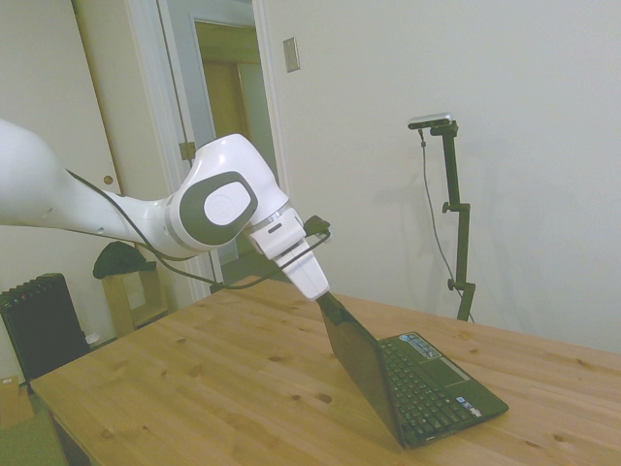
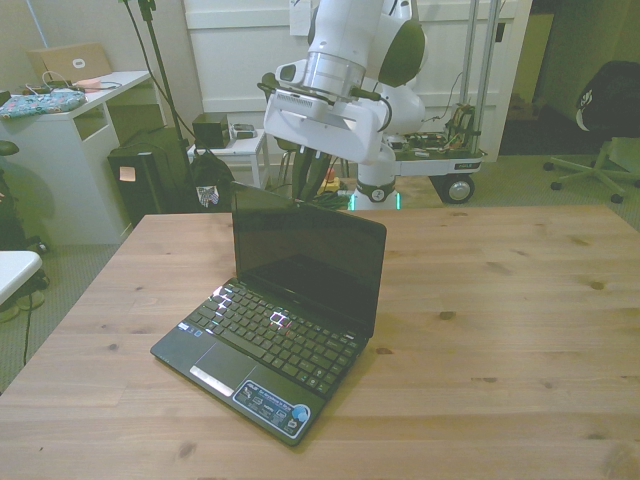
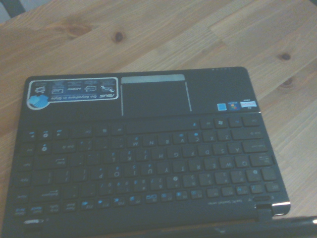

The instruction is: Close the laptop

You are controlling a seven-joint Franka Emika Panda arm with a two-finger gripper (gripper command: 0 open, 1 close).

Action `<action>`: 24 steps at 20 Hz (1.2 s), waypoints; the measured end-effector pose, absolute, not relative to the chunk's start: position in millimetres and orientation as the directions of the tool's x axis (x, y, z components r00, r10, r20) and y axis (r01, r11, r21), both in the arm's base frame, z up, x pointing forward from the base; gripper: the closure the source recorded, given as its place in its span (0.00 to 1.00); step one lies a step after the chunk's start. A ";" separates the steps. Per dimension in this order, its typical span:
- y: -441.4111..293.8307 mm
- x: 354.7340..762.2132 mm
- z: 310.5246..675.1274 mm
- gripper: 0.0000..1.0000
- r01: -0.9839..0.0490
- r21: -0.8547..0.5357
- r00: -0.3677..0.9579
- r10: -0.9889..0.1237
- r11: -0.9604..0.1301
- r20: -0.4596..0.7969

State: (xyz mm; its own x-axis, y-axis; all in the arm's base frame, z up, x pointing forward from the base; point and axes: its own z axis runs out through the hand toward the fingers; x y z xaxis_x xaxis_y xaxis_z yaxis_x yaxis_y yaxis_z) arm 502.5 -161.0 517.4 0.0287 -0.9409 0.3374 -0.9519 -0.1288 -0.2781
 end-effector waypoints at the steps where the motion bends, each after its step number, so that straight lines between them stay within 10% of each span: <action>1: -170.1 502.1 516.7 1.00 -0.953 -0.276 0.025 -0.943 -0.123 0.333; 24: -307.8 599.0 417.0 1.00 -0.979 -0.183 0.027 -0.949 -0.088 0.313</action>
State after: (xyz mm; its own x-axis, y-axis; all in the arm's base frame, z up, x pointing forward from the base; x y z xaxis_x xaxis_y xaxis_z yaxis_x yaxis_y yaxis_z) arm 599.0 -307.8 417.0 0.0270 -0.9493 0.3132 -0.9792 -0.0881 -0.1827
